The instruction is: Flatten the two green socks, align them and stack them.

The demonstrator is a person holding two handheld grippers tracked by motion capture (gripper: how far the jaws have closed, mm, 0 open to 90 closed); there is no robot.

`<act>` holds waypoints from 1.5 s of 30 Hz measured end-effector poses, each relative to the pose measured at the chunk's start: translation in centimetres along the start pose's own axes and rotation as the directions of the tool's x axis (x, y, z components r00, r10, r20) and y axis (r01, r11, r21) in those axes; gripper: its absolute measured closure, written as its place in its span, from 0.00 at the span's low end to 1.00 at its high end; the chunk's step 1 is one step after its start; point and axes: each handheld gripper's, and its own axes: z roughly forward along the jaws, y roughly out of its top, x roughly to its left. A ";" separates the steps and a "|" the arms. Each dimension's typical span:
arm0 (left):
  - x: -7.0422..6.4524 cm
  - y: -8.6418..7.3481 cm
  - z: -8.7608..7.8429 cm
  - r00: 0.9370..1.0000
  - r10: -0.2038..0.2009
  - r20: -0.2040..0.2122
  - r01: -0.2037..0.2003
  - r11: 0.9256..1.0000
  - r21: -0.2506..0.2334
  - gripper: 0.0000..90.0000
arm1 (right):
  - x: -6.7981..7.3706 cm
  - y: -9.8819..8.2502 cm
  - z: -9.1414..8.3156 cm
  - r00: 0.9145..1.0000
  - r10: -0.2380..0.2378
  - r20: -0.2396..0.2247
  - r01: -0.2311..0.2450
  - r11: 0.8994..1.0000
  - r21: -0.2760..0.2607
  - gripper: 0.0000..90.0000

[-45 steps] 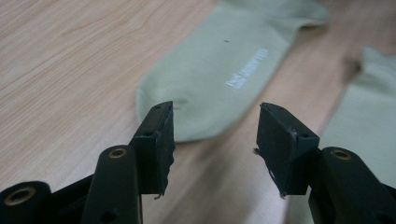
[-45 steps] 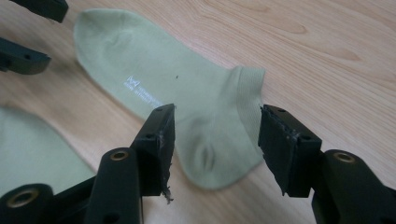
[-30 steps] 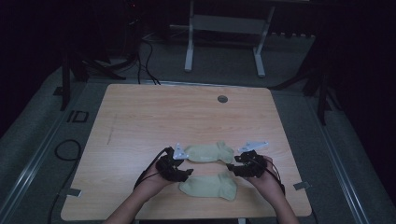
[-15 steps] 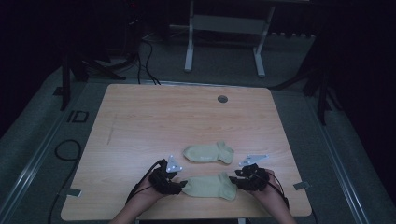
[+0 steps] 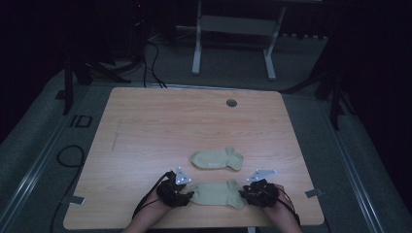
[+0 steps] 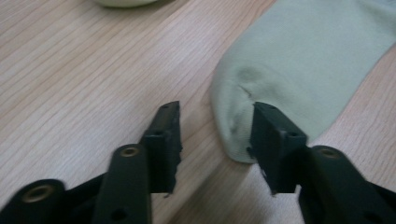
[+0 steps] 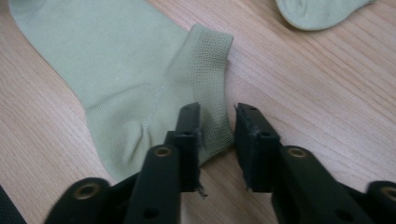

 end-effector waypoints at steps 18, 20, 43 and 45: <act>-0.6 0.0 0.0 0.999 0.001 0.043 -0.001 1.000 -0.007 0.96 | 0.2 -0.1 -0.1 1.000 -0.008 0.016 0.008 1.000 0.004 0.91; -0.6 0.0 0.0 0.999 0.004 0.041 -0.004 1.000 -0.008 0.96 | 0.2 -0.1 0.0 1.000 -0.007 0.017 0.007 1.000 0.005 0.91; -0.6 0.5 -3.1 0.996 -0.006 0.088 0.012 0.997 -0.078 0.97 | 1.0 0.9 -3.3 1.000 0.006 0.004 -0.006 0.999 -0.043 0.93; -0.5 0.6 -3.3 0.996 -0.012 0.091 0.020 0.996 -0.082 0.97 | 1.0 1.1 -3.7 1.000 -0.002 0.009 0.003 0.999 -0.052 0.93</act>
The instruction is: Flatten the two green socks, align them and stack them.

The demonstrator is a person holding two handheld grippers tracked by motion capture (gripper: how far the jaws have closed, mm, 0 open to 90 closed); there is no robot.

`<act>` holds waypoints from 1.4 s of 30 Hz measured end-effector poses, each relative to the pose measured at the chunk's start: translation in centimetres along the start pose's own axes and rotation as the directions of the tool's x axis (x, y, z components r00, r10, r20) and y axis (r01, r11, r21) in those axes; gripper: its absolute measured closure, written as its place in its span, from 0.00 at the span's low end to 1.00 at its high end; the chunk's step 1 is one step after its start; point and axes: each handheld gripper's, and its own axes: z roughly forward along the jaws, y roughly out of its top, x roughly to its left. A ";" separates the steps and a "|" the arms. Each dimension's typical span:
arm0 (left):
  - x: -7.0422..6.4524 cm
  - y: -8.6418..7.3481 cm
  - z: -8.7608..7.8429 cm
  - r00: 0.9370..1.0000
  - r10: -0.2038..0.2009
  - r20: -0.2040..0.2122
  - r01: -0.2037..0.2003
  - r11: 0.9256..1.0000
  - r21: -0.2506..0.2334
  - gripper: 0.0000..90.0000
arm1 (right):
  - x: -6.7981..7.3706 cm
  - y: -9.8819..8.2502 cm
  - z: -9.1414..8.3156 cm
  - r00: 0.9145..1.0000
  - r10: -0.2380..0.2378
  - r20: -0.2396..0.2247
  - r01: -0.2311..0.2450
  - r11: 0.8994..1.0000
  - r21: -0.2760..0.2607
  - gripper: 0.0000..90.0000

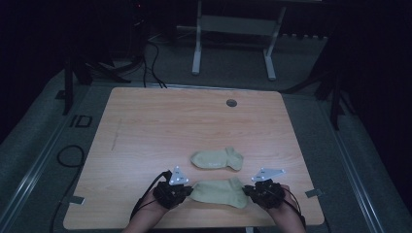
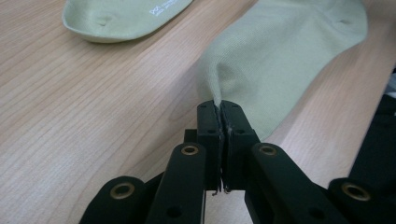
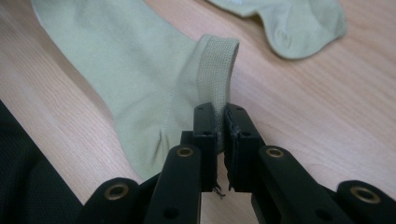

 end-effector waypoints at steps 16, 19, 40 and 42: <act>1.8 3.8 -1.0 0.999 -0.009 -0.044 0.008 1.000 -0.027 0.97 | -1.9 4.1 -1.7 0.998 -0.015 0.056 0.019 0.997 -0.079 0.93; 2.2 4.6 -0.9 0.998 -0.009 -0.057 0.007 1.000 -0.027 0.97 | -2.3 5.0 -1.6 0.996 -0.012 0.083 0.019 0.996 -0.084 0.93; 6.0 8.6 1.3 0.990 -0.078 -0.117 0.078 0.997 0.001 0.97 | -6.3 10.5 0.1 0.990 -0.003 0.141 0.008 0.999 -0.038 0.93; 6.4 8.7 1.7 0.989 -0.087 -0.120 0.088 0.996 0.010 0.97 | -6.4 10.5 0.2 0.990 0.002 0.139 0.003 0.999 -0.035 0.93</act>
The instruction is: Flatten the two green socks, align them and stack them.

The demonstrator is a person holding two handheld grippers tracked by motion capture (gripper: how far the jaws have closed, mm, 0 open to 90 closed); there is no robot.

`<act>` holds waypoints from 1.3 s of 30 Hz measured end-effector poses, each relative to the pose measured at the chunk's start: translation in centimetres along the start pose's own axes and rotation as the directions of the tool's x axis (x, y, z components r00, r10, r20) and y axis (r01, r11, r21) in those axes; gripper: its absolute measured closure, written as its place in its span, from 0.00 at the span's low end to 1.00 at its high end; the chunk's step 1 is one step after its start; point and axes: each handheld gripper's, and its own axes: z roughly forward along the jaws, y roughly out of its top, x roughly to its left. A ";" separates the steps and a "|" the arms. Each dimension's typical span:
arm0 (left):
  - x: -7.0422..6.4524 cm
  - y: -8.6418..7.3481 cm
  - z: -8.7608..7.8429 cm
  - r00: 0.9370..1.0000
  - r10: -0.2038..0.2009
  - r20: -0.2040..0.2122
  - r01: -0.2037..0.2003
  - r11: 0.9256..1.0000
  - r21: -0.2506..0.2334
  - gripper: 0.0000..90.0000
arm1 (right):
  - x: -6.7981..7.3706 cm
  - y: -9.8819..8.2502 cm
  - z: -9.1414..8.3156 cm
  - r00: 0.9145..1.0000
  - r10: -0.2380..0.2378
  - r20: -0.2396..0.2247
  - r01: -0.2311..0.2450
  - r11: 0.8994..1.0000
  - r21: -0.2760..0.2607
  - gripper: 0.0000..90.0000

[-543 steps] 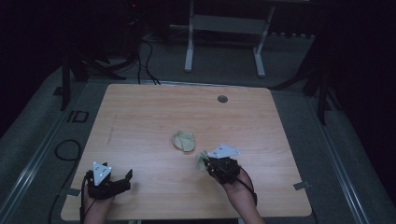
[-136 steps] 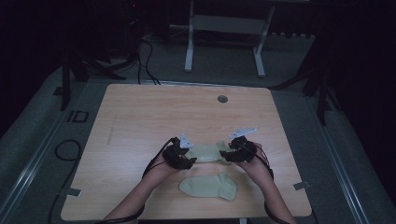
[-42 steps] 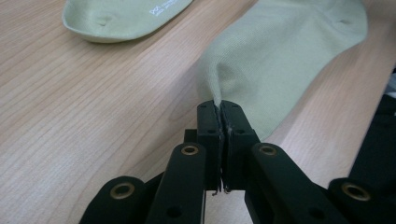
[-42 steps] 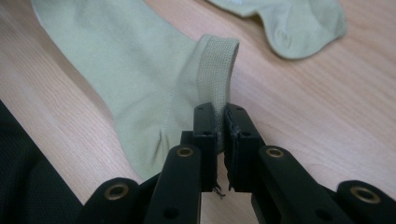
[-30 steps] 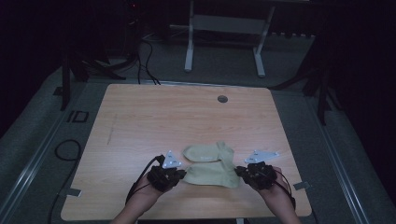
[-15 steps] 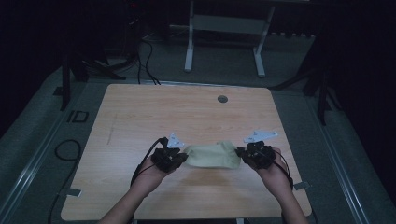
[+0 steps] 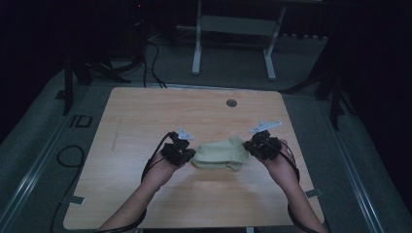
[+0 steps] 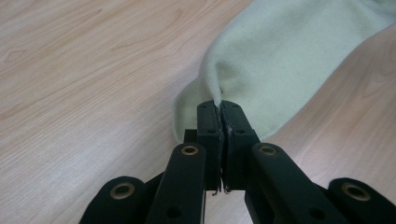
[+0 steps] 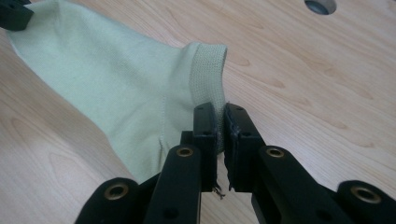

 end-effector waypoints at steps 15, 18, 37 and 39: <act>1.3 -1.0 4.1 0.999 -0.049 0.001 0.049 0.995 0.091 0.97 | -1.0 -1.8 5.4 0.998 0.046 -0.041 -0.041 0.991 0.125 0.93; 1.2 -1.1 4.7 0.999 -0.049 0.003 0.049 0.994 0.098 0.97 | -1.1 -2.1 6.2 0.998 0.045 -0.031 -0.040 0.988 0.146 0.93; -0.5 -0.3 2.7 1.000 0.021 -0.009 -0.021 1.000 -0.001 0.69 | -1.2 -2.4 6.0 0.996 0.081 -0.043 -0.076 0.992 0.098 0.81; -1.3 0.1 2.7 0.998 0.056 -0.014 -0.056 0.998 -0.002 0.78 | -0.5 -2.2 5.5 0.995 0.071 -0.068 -0.066 0.995 0.074 0.84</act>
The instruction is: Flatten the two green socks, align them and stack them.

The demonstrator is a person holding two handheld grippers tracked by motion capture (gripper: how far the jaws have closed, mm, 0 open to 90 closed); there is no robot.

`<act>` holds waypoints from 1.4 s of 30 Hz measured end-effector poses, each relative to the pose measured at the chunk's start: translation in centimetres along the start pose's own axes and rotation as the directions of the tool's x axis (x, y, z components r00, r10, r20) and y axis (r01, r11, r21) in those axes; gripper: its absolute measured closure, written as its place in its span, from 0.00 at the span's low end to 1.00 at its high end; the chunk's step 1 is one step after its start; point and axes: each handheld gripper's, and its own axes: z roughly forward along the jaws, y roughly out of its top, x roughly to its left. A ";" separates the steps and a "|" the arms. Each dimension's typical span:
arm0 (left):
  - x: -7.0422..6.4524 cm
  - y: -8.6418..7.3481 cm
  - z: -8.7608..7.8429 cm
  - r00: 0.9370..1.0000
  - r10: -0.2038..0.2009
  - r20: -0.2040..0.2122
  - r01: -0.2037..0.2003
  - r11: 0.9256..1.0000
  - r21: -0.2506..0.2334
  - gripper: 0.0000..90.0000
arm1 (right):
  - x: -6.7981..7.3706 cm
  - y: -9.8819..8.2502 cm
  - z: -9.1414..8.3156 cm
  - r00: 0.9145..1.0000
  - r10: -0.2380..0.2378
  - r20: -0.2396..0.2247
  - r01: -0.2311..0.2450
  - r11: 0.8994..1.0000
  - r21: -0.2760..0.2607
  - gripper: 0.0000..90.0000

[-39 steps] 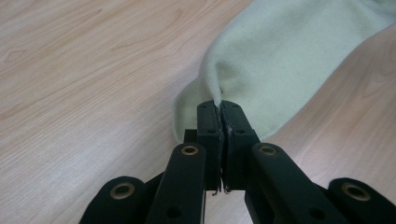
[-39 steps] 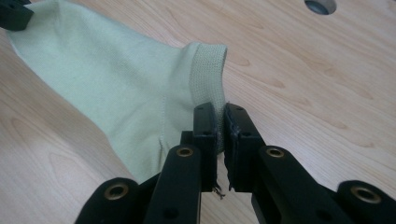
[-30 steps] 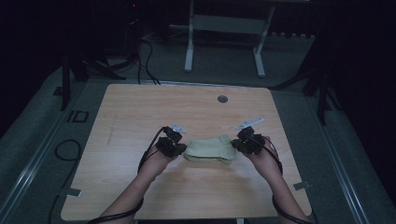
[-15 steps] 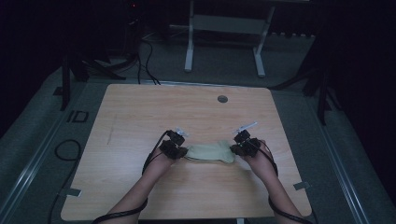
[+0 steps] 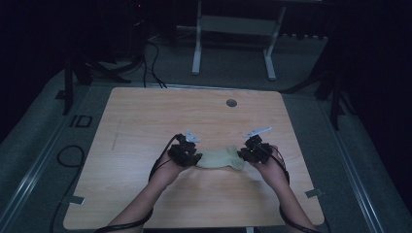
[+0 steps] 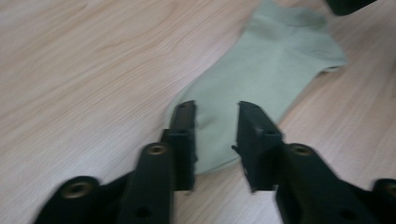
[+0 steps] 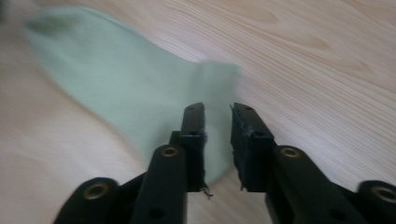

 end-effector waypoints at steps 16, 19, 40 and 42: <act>-0.1 -1.9 3.9 0.998 -0.017 -0.059 0.022 0.996 0.083 0.92 | 2.2 -2.2 3.2 0.996 -0.002 -0.093 0.006 0.999 0.039 0.96; -0.4 -2.3 3.8 0.998 -0.012 -0.058 0.016 0.997 0.075 0.92 | 1.8 -2.6 3.0 0.997 -0.007 -0.079 0.009 1.000 0.030 0.96; -0.9 -2.0 1.0 1.000 -0.028 0.006 0.028 0.999 -0.033 0.51 | 2.5 -1.3 0.7 0.994 -0.013 -0.110 -0.002 0.991 -0.133 0.42; -1.0 -2.0 0.5 0.999 -0.035 0.012 0.036 0.997 -0.068 0.42 | 2.3 -1.2 0.2 0.995 -0.004 -0.099 -0.012 0.987 -0.161 0.33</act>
